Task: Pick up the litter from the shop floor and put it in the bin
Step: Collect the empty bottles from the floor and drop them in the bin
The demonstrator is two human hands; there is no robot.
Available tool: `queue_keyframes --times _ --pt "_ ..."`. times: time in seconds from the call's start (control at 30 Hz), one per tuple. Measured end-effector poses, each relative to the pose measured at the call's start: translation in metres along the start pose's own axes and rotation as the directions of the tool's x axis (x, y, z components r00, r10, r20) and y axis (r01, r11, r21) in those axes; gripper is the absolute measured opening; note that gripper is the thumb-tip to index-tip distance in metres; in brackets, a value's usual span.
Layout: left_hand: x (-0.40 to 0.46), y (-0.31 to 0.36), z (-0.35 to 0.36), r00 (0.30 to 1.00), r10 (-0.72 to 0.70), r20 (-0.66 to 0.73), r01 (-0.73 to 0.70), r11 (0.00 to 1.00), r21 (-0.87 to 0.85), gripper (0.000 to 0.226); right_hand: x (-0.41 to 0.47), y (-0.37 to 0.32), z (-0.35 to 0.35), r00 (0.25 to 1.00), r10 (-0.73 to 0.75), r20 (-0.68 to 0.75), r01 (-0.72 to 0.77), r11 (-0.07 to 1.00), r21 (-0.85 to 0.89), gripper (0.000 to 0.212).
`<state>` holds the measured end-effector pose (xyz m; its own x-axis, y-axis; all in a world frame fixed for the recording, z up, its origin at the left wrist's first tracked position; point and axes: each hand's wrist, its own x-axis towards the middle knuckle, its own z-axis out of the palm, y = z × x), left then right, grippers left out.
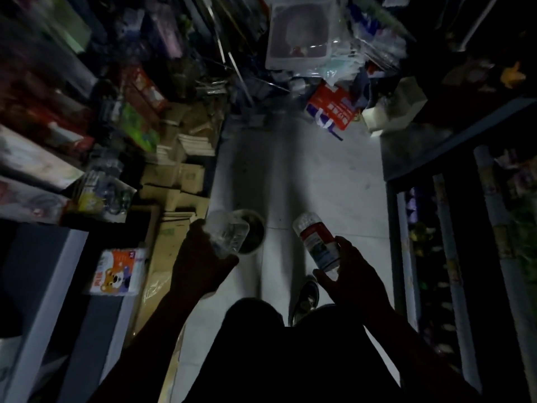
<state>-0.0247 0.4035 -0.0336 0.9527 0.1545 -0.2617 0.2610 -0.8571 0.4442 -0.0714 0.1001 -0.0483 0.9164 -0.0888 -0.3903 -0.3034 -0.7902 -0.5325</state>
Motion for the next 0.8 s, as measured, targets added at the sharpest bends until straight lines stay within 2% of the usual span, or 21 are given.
queue_keyframes --times 0.07,0.17,0.27,0.4,0.6,0.67,0.73,0.8 --pt "0.009 -0.006 -0.004 0.992 -0.125 -0.028 0.122 0.989 -0.08 0.093 0.029 -0.013 -0.003 0.996 -0.066 0.065 0.07 0.996 -0.054 0.092" --pt "0.02 -0.017 -0.012 0.971 -0.235 -0.042 0.225 0.959 -0.171 0.094 0.065 -0.038 0.0 0.979 -0.132 0.156 0.148 0.984 -0.097 0.094" --pt "0.037 -0.038 -0.017 0.948 -0.316 -0.034 0.298 0.922 -0.248 0.094 0.1 -0.068 0.011 0.962 -0.15 0.229 0.181 0.976 -0.121 0.093" --pt "0.072 -0.074 -0.019 0.933 -0.36 0.016 0.351 0.897 -0.267 0.088 0.144 -0.109 0.036 0.943 -0.146 0.299 0.203 0.965 -0.167 0.091" --pt "0.133 -0.12 0.001 0.887 -0.43 0.169 0.462 0.842 -0.278 0.086 0.196 -0.146 0.084 0.932 -0.006 0.362 0.091 0.971 -0.22 0.089" --pt "0.155 -0.136 0.017 0.855 -0.456 0.246 0.514 0.808 -0.289 0.089 0.212 -0.152 0.102 0.918 0.099 0.383 -0.008 0.973 -0.231 0.085" --pt "0.175 -0.149 0.036 0.805 -0.478 0.35 0.577 0.768 -0.277 0.094 0.226 -0.155 0.124 0.91 0.18 0.374 -0.09 0.965 -0.245 0.083" --pt "0.195 -0.162 0.062 0.734 -0.513 0.446 0.652 0.716 -0.249 0.094 0.244 -0.151 0.149 0.908 0.205 0.365 -0.103 0.954 -0.28 0.089"
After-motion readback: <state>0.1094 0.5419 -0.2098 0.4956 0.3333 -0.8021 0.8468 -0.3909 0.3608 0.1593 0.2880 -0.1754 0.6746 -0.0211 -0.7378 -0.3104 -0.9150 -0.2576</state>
